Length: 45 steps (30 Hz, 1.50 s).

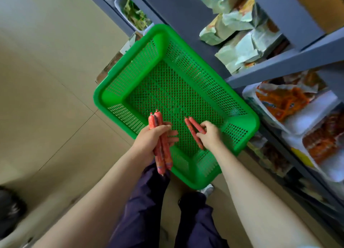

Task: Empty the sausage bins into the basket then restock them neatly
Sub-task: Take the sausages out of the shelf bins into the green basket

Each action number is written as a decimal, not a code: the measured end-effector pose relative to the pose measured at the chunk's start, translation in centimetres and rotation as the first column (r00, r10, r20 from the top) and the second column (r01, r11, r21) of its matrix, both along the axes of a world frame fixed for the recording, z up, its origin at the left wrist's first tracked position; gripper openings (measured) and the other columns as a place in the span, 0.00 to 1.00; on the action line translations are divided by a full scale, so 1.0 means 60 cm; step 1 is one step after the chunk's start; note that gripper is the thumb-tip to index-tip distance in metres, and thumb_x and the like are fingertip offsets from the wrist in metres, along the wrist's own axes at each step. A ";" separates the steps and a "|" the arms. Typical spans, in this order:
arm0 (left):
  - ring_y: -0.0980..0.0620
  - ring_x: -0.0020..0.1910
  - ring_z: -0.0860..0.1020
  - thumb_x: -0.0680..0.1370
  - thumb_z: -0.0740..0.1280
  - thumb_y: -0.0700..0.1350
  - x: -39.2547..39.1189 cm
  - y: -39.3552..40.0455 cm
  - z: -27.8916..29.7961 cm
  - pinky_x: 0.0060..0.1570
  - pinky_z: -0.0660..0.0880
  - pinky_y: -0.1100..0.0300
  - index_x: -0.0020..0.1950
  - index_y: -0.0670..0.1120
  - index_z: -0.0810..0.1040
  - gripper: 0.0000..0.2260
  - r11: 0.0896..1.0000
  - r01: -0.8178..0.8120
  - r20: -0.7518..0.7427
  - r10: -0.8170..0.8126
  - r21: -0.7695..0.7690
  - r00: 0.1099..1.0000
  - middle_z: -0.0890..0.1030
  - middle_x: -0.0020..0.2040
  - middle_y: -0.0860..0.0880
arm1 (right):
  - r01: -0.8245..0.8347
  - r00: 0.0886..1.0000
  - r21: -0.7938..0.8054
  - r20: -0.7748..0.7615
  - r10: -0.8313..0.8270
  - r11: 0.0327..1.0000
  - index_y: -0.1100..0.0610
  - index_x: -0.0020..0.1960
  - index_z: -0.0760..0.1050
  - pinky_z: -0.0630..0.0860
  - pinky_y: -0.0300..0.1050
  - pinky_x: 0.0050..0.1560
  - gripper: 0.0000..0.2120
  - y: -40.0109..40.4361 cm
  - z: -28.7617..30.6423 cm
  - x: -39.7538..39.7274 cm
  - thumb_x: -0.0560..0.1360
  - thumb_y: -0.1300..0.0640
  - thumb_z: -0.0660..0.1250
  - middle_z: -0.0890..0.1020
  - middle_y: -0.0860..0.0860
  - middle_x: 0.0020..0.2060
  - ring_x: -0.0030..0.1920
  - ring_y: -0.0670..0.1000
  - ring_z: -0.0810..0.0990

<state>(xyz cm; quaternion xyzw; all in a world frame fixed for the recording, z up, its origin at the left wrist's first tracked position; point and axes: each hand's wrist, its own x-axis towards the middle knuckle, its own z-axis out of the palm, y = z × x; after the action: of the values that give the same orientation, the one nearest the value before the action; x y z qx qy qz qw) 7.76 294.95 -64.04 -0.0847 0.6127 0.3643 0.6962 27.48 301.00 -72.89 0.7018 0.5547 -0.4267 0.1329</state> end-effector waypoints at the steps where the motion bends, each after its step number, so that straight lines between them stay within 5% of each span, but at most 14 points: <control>1: 0.46 0.36 0.84 0.80 0.64 0.37 0.001 0.003 -0.005 0.38 0.80 0.57 0.55 0.41 0.76 0.05 1.000 -0.006 0.000 0.006 0.002 1.000 0.84 0.42 0.40 | 0.023 1.000 0.013 -0.002 -0.023 1.000 0.58 0.53 0.78 0.69 0.42 0.44 0.11 0.005 -0.003 0.003 0.71 0.63 0.73 0.82 0.57 0.48 0.47 0.56 0.79; 6: 0.46 0.37 0.84 0.81 0.63 0.39 0.015 0.024 -0.027 0.42 0.81 0.55 0.56 0.42 0.76 0.05 0.998 -0.054 0.046 0.053 0.013 0.998 0.85 0.42 0.43 | 0.016 1.000 0.104 -0.020 -0.014 0.994 0.56 0.53 0.78 0.73 0.44 0.50 0.12 0.019 -0.016 0.006 0.70 0.60 0.74 0.75 0.54 0.49 0.51 0.57 0.78; 11: 0.47 0.39 0.85 0.81 0.63 0.40 0.026 0.031 -0.037 0.48 0.79 0.52 0.56 0.44 0.75 0.05 0.995 -0.100 0.084 0.099 0.003 0.992 0.86 0.42 0.45 | -0.129 0.991 0.131 0.035 0.126 0.983 0.54 0.54 0.75 0.74 0.49 0.52 0.25 0.002 -0.021 -0.008 0.63 0.46 0.80 0.74 0.53 0.51 0.51 0.53 0.74; 17: 0.47 0.41 0.85 0.81 0.63 0.44 0.020 0.032 -0.035 0.53 0.76 0.51 0.56 0.46 0.75 0.06 0.983 -0.186 0.181 0.183 -0.003 0.966 0.85 0.45 0.45 | -0.240 0.971 0.167 0.055 0.234 0.956 0.55 0.55 0.75 0.74 0.51 0.52 0.17 -0.009 -0.017 -0.007 0.70 0.54 0.75 0.75 0.56 0.53 0.54 0.59 0.77; 20: 0.48 0.45 0.85 0.82 0.61 0.48 0.013 0.036 -0.036 0.56 0.76 0.52 0.53 0.46 0.76 0.07 0.982 -0.188 0.180 0.180 0.025 0.967 0.86 0.46 0.47 | -0.063 0.990 0.265 -0.108 0.095 0.962 0.57 0.51 0.78 0.75 0.48 0.48 0.13 0.006 0.016 -0.024 0.73 0.50 0.72 0.78 0.54 0.48 0.46 0.54 0.78; 23: 0.48 0.54 0.81 0.82 0.61 0.51 0.005 0.044 -0.037 0.61 0.75 0.51 0.52 0.46 0.78 0.10 0.982 -0.179 0.133 0.170 0.059 0.976 0.86 0.50 0.47 | 0.242 0.811 -0.186 -0.499 -0.304 0.952 0.59 0.48 0.78 0.75 0.43 0.42 0.11 0.024 0.085 -0.067 0.80 0.52 0.65 0.81 0.52 0.40 0.37 0.46 0.79; 26: 0.52 0.49 0.81 0.82 0.60 0.54 -0.013 0.059 -0.028 0.57 0.76 0.54 0.55 0.48 0.78 0.12 0.969 -0.219 0.137 0.203 0.118 0.970 0.84 0.54 0.48 | 0.156 0.627 -0.582 -0.566 -0.535 0.798 0.57 0.54 0.76 0.77 0.42 0.37 0.09 0.023 0.132 -0.097 0.81 0.53 0.61 0.82 0.53 0.42 0.37 0.50 0.81; 30: 0.49 0.51 0.81 0.81 0.62 0.54 -0.037 0.079 -0.019 0.57 0.75 0.50 0.60 0.48 0.77 0.14 0.973 -0.144 0.026 0.141 0.182 0.990 0.82 0.60 0.45 | 0.299 0.462 -0.645 -0.548 -0.698 0.704 0.56 0.54 0.75 0.75 0.39 0.29 0.05 0.021 0.138 -0.119 0.80 0.59 0.63 0.82 0.53 0.39 0.30 0.50 0.79; 34: 0.49 0.53 0.82 0.73 0.72 0.59 -0.068 0.100 -0.011 0.58 0.76 0.50 0.53 0.49 0.81 0.16 0.998 0.033 -0.245 -0.018 0.056 0.969 0.84 0.52 0.46 | 0.460 0.360 -0.588 -0.561 -0.746 0.665 0.55 0.52 0.76 0.74 0.37 0.30 0.04 0.044 0.133 -0.147 0.79 0.61 0.64 0.83 0.52 0.39 0.28 0.48 0.78; 37: 0.49 0.52 0.81 0.73 0.72 0.59 -0.088 0.111 -0.007 0.52 0.74 0.54 0.54 0.49 0.80 0.16 0.965 0.252 -0.656 -0.233 -0.067 0.718 0.83 0.51 0.49 | 0.549 0.334 -0.554 -0.541 -0.772 0.626 0.56 0.52 0.76 0.74 0.36 0.29 0.04 0.062 0.126 -0.163 0.78 0.62 0.66 0.83 0.55 0.41 0.29 0.49 0.79; 40: 0.45 0.65 0.72 0.74 0.69 0.51 -0.106 0.110 -0.002 0.62 0.67 0.53 0.68 0.45 0.74 0.23 0.905 0.409 -0.960 -0.208 -0.116 0.186 0.76 0.65 0.44 | 0.648 0.298 -0.515 -0.506 -0.810 0.560 0.56 0.52 0.76 0.72 0.35 0.25 0.04 0.088 0.105 -0.178 0.78 0.61 0.67 0.82 0.56 0.41 0.27 0.47 0.78; 42: 0.42 0.76 0.62 0.72 0.67 0.48 -0.121 0.109 -0.016 0.72 0.58 0.48 0.75 0.43 0.66 0.32 0.817 0.524 -0.968 -0.243 -0.240 -0.065 0.66 0.76 0.41 | 0.701 0.260 -0.485 -0.508 -0.821 0.523 0.57 0.52 0.76 0.74 0.35 0.27 0.04 0.106 0.085 -0.191 0.78 0.62 0.66 0.81 0.57 0.44 0.28 0.48 0.79; 45: 0.43 0.80 0.45 0.73 0.68 0.49 -0.135 0.107 -0.047 0.78 0.46 0.45 0.81 0.43 0.50 0.42 0.647 0.595 -0.866 -0.461 -0.476 -0.192 0.47 0.81 0.43 | 0.727 0.227 -0.481 -0.506 -0.832 0.491 0.58 0.53 0.76 0.76 0.37 0.34 0.05 0.135 0.058 -0.214 0.78 0.63 0.66 0.81 0.59 0.48 0.36 0.51 0.79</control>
<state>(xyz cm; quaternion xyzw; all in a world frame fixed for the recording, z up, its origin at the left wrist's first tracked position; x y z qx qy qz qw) -0.35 301.37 -66.85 0.4744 0.8571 0.0273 0.1991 14.66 309.09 -69.40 0.6572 0.1009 -0.6985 -0.2647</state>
